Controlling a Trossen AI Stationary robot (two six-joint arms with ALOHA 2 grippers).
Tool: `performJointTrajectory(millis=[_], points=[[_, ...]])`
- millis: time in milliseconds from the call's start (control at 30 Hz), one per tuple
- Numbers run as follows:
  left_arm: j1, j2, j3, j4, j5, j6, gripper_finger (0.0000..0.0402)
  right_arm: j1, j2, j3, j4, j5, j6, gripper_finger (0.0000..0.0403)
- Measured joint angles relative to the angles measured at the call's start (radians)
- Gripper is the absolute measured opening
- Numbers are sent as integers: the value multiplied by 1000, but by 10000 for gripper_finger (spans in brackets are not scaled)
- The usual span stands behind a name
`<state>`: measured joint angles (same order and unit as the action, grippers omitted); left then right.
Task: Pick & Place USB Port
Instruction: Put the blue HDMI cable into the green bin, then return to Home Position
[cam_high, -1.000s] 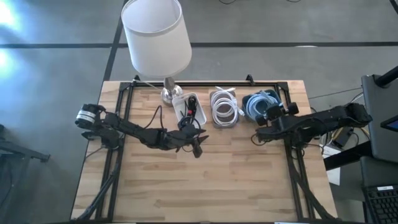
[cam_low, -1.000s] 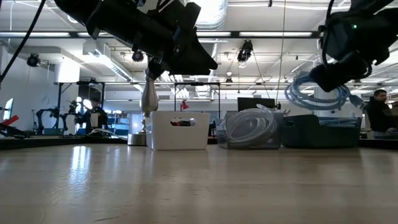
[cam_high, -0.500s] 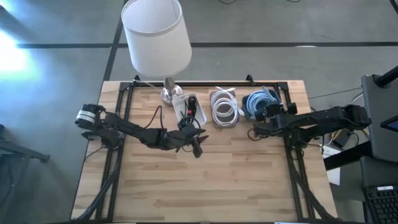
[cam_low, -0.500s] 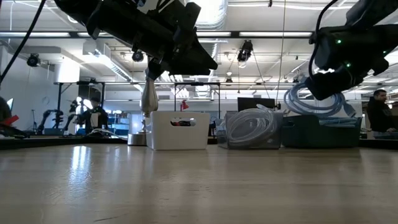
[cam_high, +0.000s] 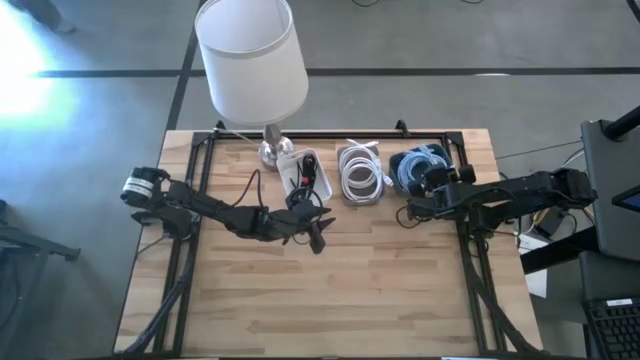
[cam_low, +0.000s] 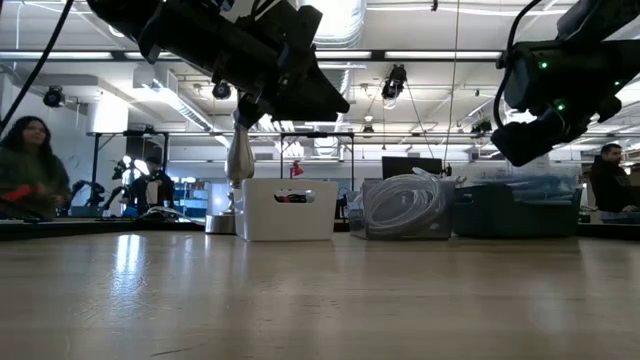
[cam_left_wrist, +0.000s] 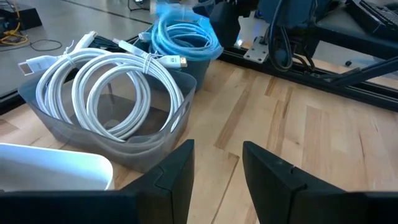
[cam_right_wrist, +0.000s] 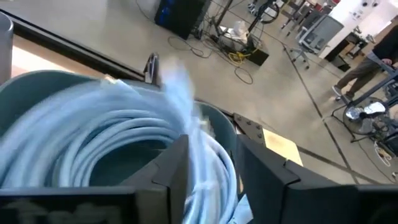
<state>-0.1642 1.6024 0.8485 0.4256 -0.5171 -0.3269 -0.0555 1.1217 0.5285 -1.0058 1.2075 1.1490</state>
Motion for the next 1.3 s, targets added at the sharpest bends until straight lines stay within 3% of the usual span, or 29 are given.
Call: performJointTrajectory(millis=[167,433,667,867,1067,1300], points=[[-1,0,-1,0,0,3,140,0,0,6,-3,49,-12,157],[-16,-44,-1,3,-2,139,140,6,-2,142,-7,6,-245,180],[-23,-246,-1,-139,-8,147,140,74,-3,341,-6,-189,-396,174],[-46,-460,-12,-365,-25,171,140,235,-3,421,-4,-193,-427,166],[-72,-645,-138,-365,-115,200,140,408,-11,422,0,-108,-459,156],[-72,-856,-397,-193,-96,230,140,515,-69,380,29,-143,-427,152]])
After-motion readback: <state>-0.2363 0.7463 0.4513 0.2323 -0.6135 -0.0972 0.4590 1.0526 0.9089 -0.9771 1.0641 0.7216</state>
